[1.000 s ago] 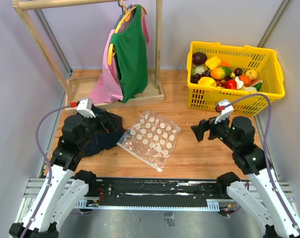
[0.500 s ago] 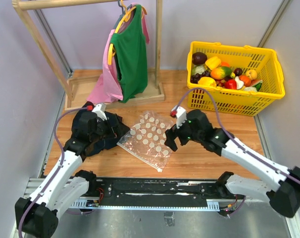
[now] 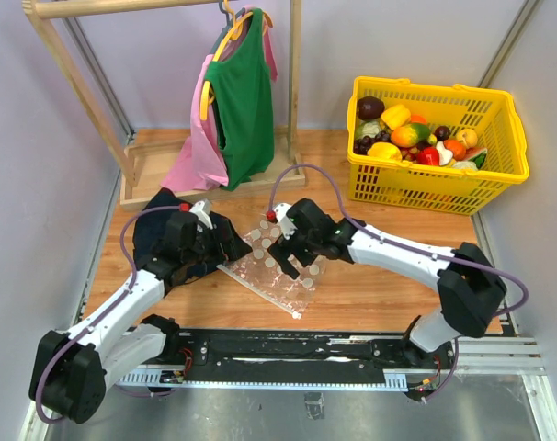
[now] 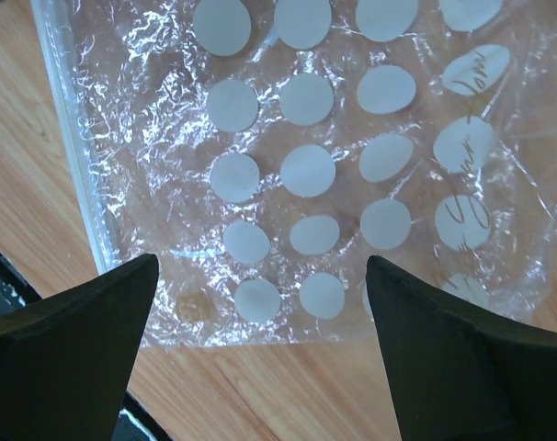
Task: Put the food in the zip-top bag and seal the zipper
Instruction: Pick up the zipper food storage bag at the center of the board.
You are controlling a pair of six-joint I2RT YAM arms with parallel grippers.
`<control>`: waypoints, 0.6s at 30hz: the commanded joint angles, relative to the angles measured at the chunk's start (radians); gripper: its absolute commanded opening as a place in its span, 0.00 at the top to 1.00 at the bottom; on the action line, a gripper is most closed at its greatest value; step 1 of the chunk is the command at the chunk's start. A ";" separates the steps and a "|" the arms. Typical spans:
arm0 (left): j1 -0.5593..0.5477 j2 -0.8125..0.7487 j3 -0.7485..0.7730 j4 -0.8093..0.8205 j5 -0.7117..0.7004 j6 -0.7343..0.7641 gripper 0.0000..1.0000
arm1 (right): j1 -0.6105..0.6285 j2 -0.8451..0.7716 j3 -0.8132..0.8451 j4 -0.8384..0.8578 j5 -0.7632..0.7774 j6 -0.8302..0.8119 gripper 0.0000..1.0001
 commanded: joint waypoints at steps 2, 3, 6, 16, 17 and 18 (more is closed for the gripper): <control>-0.024 0.039 -0.007 0.072 -0.004 -0.014 0.03 | 0.039 0.123 0.083 -0.064 0.071 -0.015 0.07; -0.026 0.041 -0.009 0.075 -0.007 -0.015 0.03 | 0.040 0.141 0.091 -0.065 0.076 -0.015 0.09; -0.028 0.039 -0.015 0.077 -0.016 -0.020 0.03 | 0.053 0.186 0.106 -0.067 0.098 -0.016 0.12; -0.027 0.026 -0.022 0.052 -0.050 -0.069 0.04 | 0.061 0.288 0.132 -0.058 0.138 -0.003 0.26; -0.027 0.022 -0.026 0.050 -0.051 -0.074 0.04 | 0.061 0.297 0.133 -0.056 0.145 0.000 0.27; -0.027 0.016 -0.028 0.047 -0.054 -0.080 0.04 | 0.061 0.303 0.135 -0.056 0.153 0.004 0.28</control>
